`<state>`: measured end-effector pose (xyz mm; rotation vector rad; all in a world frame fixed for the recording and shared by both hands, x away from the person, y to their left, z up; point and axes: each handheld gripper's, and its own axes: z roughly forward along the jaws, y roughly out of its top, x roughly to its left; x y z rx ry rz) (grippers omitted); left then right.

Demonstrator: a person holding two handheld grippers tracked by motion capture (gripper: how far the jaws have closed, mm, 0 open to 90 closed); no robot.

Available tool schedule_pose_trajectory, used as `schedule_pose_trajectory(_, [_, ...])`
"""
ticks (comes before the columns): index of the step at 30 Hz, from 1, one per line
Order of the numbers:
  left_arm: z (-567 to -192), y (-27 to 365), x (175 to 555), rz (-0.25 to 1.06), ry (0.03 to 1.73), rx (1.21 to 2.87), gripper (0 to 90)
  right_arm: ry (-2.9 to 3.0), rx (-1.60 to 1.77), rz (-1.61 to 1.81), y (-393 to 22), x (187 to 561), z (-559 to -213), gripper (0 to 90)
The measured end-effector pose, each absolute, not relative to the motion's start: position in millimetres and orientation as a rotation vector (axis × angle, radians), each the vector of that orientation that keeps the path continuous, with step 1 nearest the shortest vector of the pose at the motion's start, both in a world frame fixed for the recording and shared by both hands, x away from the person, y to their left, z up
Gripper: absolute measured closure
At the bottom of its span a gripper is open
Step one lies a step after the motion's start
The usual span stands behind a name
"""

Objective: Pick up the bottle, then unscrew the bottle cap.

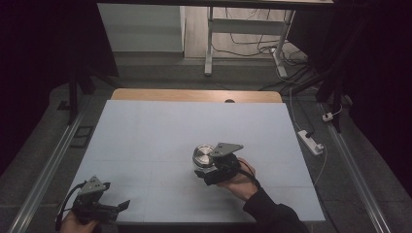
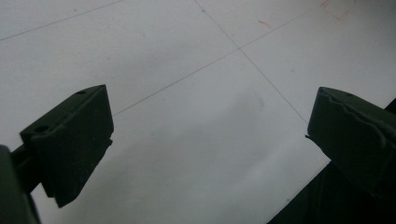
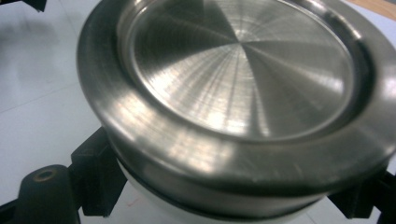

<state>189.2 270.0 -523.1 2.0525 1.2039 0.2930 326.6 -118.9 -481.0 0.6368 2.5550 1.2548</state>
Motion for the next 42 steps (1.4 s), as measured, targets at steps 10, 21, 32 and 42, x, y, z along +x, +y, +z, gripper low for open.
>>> schedule_pose_trajectory(10, [-523,267,190,0.302,1.195,2.084,1.8,2.605,0.583,1.231,-108,319,-485,14.6])
schedule_pose_trajectory(21, [-524,262,189,0.322,1.182,2.124,2.1,2.597,0.569,1.251,-107,315,-481,14.6])
schedule_pose_trajectory(32, [-520,266,191,0.294,1.155,2.058,0.0,2.591,0.585,1.276,-109,315,-478,14.6])
schedule_pose_trajectory(42, [-509,262,198,0.274,1.078,2.04,0.0,2.591,0.589,1.286,-110,314,-476,14.6])
